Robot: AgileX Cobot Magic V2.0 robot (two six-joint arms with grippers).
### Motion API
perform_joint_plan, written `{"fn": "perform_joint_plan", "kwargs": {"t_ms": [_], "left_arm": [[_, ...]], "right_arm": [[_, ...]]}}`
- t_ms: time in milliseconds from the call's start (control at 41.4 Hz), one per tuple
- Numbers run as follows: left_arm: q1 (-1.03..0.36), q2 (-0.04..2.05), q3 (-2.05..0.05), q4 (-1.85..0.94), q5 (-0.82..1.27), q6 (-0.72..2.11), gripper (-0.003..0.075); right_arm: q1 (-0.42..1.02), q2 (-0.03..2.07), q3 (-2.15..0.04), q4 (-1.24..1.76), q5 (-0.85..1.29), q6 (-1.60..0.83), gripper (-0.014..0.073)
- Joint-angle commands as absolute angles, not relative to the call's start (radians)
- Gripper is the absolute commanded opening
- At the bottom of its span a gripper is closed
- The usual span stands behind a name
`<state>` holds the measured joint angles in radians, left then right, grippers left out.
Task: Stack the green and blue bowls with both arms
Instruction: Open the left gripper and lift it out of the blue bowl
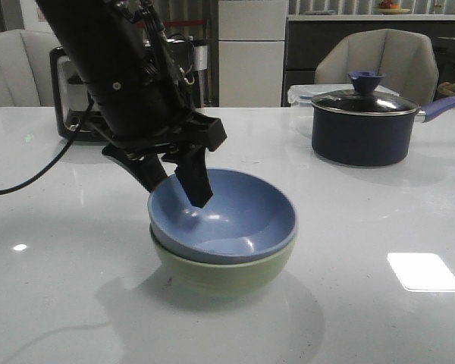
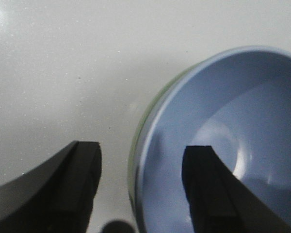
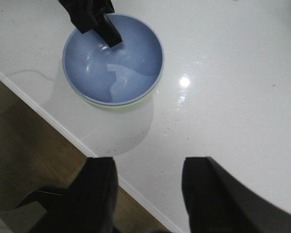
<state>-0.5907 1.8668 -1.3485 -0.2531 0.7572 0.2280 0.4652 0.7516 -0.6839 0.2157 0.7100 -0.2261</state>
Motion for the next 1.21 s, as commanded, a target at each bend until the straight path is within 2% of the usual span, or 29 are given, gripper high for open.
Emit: {"fn": "perform_joint_plan", "kwargs": {"t_ms": [0, 266, 846, 1088, 1184], "left_arm": [[-0.600, 1.777, -1.377, -0.260, 0.729, 0.229, 0.0468], [-0.600, 1.570, -1.351, -0.227, 0.770, 0.229, 0.0467], [-0.600, 0.930, -0.888, -0.177, 0.765, 0.229, 0.0467], [-0.600, 0.744, -0.782, -0.118, 0.761, 0.223, 0.0466], [-0.598, 0.701, -0.773, -0.009, 0.757, 0.110, 0.0462]], "right_arm": [[0.465, 0.745, -0.711, 0.215, 0.647, -0.238, 0.0433], [0.465, 0.745, -0.711, 0.215, 0.647, -0.238, 0.0433], [0.465, 0.745, -0.711, 0.215, 0.647, -0.238, 0.0433], [0.458, 0.745, -0.711, 0.174, 0.655, -0.228, 0.0433], [0.437, 0.745, -0.711, 0.147, 0.668, -0.174, 0.0433]]}}
